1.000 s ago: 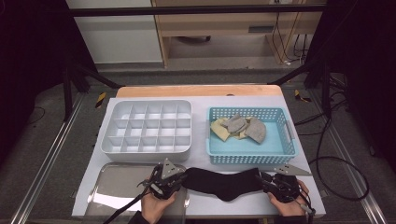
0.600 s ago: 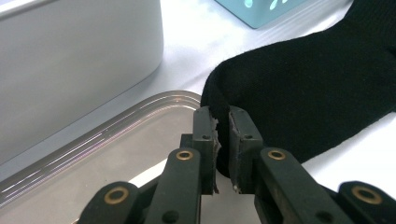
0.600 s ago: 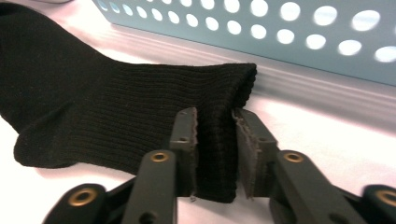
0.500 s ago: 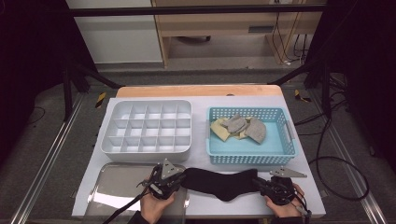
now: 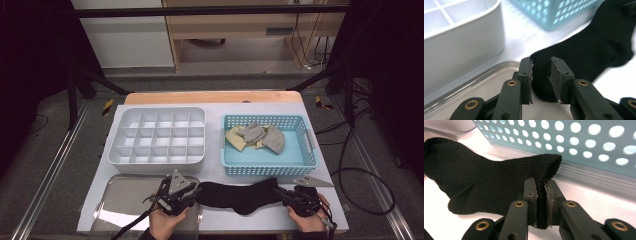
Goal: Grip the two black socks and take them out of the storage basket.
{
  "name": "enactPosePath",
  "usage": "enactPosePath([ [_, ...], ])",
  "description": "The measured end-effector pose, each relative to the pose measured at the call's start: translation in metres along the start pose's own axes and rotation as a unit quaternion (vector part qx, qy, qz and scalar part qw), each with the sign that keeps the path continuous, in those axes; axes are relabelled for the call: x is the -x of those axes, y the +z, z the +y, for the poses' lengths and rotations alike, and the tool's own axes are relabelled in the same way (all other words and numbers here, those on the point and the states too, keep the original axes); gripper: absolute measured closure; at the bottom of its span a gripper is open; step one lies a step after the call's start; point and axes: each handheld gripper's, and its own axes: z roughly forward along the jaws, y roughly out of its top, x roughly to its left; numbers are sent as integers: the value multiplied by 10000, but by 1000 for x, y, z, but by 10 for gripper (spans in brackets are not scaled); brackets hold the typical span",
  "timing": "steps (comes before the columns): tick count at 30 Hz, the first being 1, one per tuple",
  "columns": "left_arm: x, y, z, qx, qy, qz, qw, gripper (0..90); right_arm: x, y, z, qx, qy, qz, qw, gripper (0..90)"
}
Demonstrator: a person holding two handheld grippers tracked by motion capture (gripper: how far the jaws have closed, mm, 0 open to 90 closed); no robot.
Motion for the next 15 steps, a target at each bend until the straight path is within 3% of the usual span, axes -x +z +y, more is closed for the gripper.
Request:
enactPosePath([
  [9,29,11,23,162,231,-245,9993,830,-1,-2,4,64,-81,8,9999,813],
  [15,41,25,34,208,158,-408,9988,894,-2,-3,6,136,-119,21,9998,813],
])
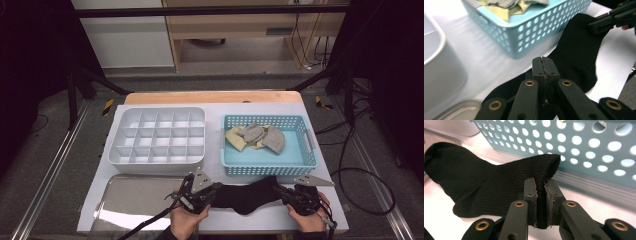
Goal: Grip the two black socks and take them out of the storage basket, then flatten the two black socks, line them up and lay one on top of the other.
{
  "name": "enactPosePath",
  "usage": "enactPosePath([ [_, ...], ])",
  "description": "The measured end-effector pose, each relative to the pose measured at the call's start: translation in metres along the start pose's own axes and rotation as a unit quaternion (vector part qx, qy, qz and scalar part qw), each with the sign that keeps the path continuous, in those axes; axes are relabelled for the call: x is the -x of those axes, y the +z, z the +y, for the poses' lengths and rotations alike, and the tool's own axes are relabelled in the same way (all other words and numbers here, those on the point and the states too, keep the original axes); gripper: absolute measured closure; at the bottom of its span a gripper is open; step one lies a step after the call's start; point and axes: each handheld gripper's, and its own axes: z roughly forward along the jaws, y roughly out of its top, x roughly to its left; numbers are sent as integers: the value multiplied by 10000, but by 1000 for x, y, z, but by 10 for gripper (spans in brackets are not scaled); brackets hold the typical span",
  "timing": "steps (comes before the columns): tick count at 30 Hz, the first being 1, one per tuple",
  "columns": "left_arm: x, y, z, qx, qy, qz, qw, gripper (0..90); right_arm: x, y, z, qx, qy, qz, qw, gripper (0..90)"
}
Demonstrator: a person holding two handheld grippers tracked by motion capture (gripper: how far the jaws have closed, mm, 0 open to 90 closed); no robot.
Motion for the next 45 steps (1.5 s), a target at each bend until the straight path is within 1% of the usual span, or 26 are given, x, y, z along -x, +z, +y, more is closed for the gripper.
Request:
enactPosePath([
  [3,7,9,1,-34,22,-96,9999,896,-1,-3,2,66,-38,34,10000,813],
  [7,15,22,1,-114,29,-212,9997,896,-3,-5,4,109,-16,78,9999,813],
  [9,18,28,1,-130,44,-277,9995,896,-5,-7,6,136,-65,91,9998,813],
  [11,21,32,0,-177,64,-296,9994,896,-6,-7,7,124,-57,92,9999,813],
  [14,22,39,-2,-236,49,-335,9991,897,-7,-8,8,136,-88,115,9998,813],
  [17,23,45,-4,-277,92,-349,9990,897,-8,-9,9,136,-80,137,9998,813],
  [21,22,54,-8,-394,31,-370,9985,897,-9,-9,9,141,-98,127,9998,813],
  [27,22,62,-13,-558,92,-391,9976,897,-12,-13,12,194,-107,203,9995,813],
  [30,22,66,-15,-611,68,-387,9974,897,-15,-15,14,239,-151,250,9993,813],
  [33,21,67,-16,-632,76,-390,9972,897,-19,-15,16,250,-201,313,9990,813],
  [36,20,67,-15,-655,64,-427,9969,896,-24,-15,19,302,-263,431,9983,813],
  [39,19,65,-14,-634,32,-391,9972,896,-31,-16,22,336,-339,531,9974,813],
  [42,19,54,-10,-547,136,-350,9978,885,-35,-15,25,327,-412,540,9972,814],
  [45,16,38,-4,-377,207,-312,9986,873,-37,-14,27,322,-435,553,9970,813],
])
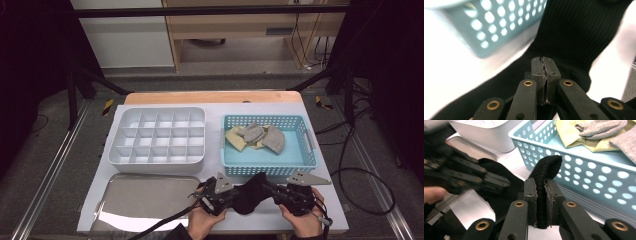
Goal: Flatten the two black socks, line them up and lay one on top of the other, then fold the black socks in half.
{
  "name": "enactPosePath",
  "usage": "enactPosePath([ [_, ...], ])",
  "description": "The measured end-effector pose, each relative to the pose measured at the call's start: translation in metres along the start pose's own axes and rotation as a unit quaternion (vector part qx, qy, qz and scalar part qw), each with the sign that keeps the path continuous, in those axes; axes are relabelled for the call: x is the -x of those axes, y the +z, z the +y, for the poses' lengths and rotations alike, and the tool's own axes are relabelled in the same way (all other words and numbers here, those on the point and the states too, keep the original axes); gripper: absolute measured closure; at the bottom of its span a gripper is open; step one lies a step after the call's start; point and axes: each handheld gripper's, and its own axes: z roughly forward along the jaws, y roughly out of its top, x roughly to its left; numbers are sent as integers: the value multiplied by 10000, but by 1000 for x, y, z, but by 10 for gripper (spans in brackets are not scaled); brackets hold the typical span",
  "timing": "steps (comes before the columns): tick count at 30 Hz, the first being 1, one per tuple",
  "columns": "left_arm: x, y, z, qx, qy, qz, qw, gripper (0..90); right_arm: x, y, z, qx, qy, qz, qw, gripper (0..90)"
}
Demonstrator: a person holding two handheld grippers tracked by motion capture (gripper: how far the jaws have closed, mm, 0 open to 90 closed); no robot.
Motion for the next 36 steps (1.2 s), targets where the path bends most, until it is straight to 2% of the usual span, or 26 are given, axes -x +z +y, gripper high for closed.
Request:
enactPosePath([
  [5,-17,-34,-3,167,-1,228,9996,866,-6,2,4,10,-104,36,9999,814],
  [8,-32,-52,-9,171,-110,422,9989,867,-10,4,7,-15,-142,69,9999,814],
  [12,-48,-68,-19,179,-233,595,9978,870,-14,7,9,-67,-191,82,9998,813],
  [15,-56,-76,-27,191,-343,650,9971,875,-18,9,12,-86,-231,106,9996,813],
  [19,-61,-80,-37,144,-413,679,9967,874,-24,14,18,-120,-288,130,9994,813],
  [25,-62,-80,-49,48,-441,653,9969,871,-33,22,23,-205,-358,174,9990,813],
  [36,-61,-73,-57,-134,-410,671,9968,862,-57,43,30,-430,-615,236,9969,811],
])
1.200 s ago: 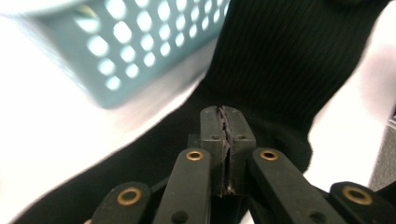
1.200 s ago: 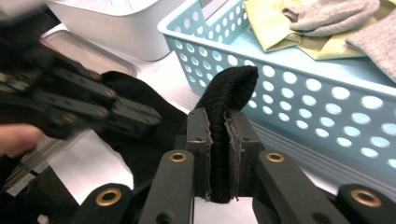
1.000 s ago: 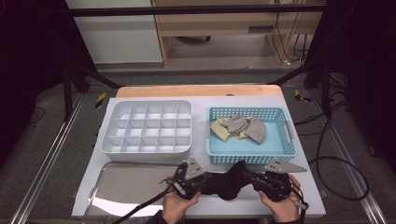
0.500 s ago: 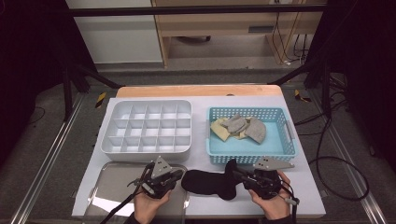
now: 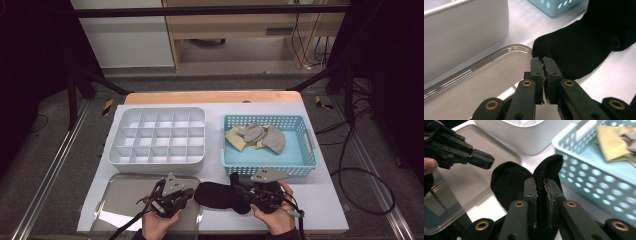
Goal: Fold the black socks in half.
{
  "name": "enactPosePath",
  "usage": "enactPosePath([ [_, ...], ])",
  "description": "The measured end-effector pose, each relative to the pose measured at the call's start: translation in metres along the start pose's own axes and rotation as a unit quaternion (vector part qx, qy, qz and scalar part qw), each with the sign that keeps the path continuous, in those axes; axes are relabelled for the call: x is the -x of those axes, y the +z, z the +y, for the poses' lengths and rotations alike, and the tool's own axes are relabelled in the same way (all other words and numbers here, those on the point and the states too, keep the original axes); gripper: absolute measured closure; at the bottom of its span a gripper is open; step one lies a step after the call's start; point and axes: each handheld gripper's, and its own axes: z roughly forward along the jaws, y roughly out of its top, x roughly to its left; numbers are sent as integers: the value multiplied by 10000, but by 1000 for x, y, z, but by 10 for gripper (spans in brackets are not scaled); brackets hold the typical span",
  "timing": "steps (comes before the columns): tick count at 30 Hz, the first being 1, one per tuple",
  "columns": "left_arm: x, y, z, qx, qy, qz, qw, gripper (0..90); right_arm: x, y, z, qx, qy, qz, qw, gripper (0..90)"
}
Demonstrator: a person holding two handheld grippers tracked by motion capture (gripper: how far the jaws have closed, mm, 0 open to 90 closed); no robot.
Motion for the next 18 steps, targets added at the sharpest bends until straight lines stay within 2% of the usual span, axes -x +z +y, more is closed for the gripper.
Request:
enactPosePath([
  [8,-1,5,-3,-53,-50,-21,10000,878,-16,26,7,-162,-147,125,9997,810],
  [18,-2,10,-5,-67,-54,-15,10000,894,-26,47,8,-308,-249,179,9991,809],
])
